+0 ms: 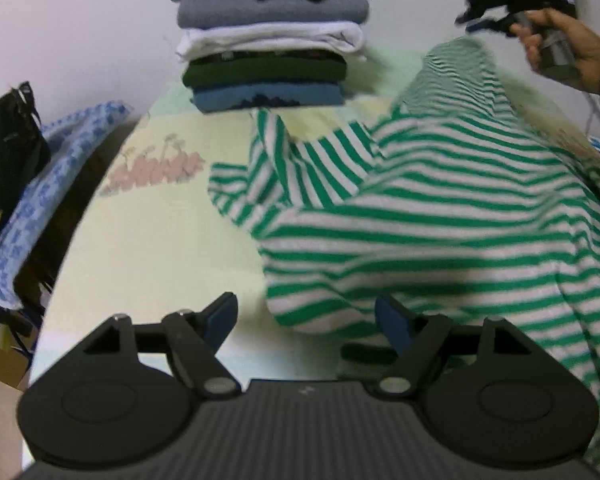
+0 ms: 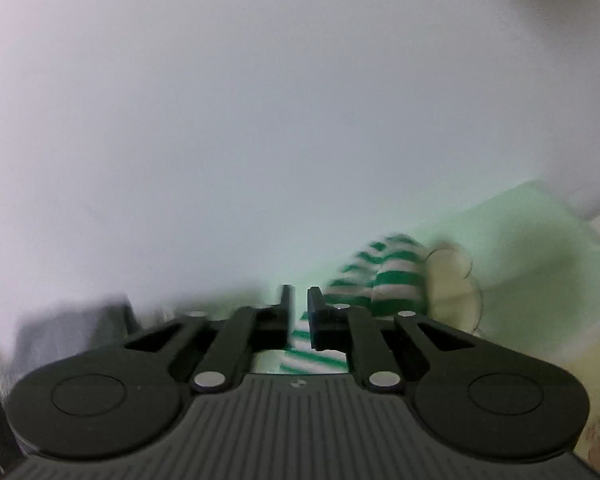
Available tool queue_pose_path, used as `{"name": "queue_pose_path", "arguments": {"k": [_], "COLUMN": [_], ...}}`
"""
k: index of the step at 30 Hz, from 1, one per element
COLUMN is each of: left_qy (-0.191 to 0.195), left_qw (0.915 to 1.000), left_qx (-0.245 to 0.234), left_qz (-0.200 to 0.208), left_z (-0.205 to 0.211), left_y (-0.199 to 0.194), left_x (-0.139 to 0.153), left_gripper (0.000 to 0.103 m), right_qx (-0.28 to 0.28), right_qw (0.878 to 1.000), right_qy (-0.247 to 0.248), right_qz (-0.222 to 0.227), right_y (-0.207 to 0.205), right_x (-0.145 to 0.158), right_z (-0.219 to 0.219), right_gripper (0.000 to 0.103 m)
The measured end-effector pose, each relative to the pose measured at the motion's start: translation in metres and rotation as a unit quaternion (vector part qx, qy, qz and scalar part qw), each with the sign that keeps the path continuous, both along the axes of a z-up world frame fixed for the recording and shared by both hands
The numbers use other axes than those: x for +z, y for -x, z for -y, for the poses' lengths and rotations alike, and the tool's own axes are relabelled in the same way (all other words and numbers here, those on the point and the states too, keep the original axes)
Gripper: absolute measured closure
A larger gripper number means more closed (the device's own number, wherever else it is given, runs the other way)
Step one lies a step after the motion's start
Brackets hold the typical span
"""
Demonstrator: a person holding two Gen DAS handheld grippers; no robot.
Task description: Fold clothes
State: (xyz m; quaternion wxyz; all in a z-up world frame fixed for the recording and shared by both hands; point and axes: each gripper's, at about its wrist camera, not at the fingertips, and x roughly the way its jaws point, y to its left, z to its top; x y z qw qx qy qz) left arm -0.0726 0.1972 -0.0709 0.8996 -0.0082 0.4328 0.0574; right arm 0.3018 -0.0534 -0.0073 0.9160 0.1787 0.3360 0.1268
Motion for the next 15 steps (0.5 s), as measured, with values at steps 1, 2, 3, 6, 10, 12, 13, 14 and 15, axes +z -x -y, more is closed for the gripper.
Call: {"name": "queue_pose_path", "arguments": {"k": [1, 2, 3, 6, 10, 12, 13, 14, 15], "left_qy": [0.000, 0.001, 0.002, 0.006, 0.018, 0.029, 0.032, 0.031, 0.029], "left_qw": [1.0000, 0.9999, 0.9997, 0.9988, 0.9962, 0.9939, 0.9925, 0.9910, 0.9893], "left_qx": [-0.007, -0.014, -0.022, -0.047, -0.084, -0.105, -0.117, -0.129, -0.141], "left_qz": [-0.003, -0.006, -0.008, -0.011, -0.014, -0.018, -0.021, -0.022, -0.023], "left_z": [0.002, 0.003, 0.004, 0.006, 0.003, 0.001, 0.000, 0.000, 0.001], "left_y": [0.002, 0.004, 0.006, 0.011, 0.019, 0.023, 0.026, 0.029, 0.033], "left_x": [-0.001, -0.002, -0.003, -0.004, -0.003, -0.002, -0.002, -0.002, -0.002], "left_gripper": [0.023, 0.022, 0.022, 0.021, 0.018, 0.018, 0.018, 0.018, 0.018], "right_qx": [-0.006, -0.013, -0.013, 0.003, 0.025, 0.033, 0.038, 0.044, 0.048], "right_qw": [0.999, 0.999, 0.998, 0.996, 0.977, 0.972, 0.972, 0.975, 0.978], "right_qy": [0.029, 0.047, 0.056, 0.086, 0.182, 0.199, 0.199, 0.194, 0.188], "right_qz": [-0.018, -0.021, -0.011, 0.034, 0.109, 0.121, 0.117, 0.103, 0.080], "right_y": [-0.001, 0.004, 0.016, 0.063, 0.155, 0.203, 0.224, 0.241, 0.256], "right_x": [-0.006, -0.010, -0.011, -0.006, 0.004, 0.004, 0.003, 0.000, -0.004], "right_z": [-0.002, -0.002, -0.001, 0.001, 0.004, 0.010, 0.015, 0.021, 0.028], "right_gripper": [0.084, 0.084, 0.083, 0.079, 0.049, 0.031, 0.029, 0.029, 0.029]}}
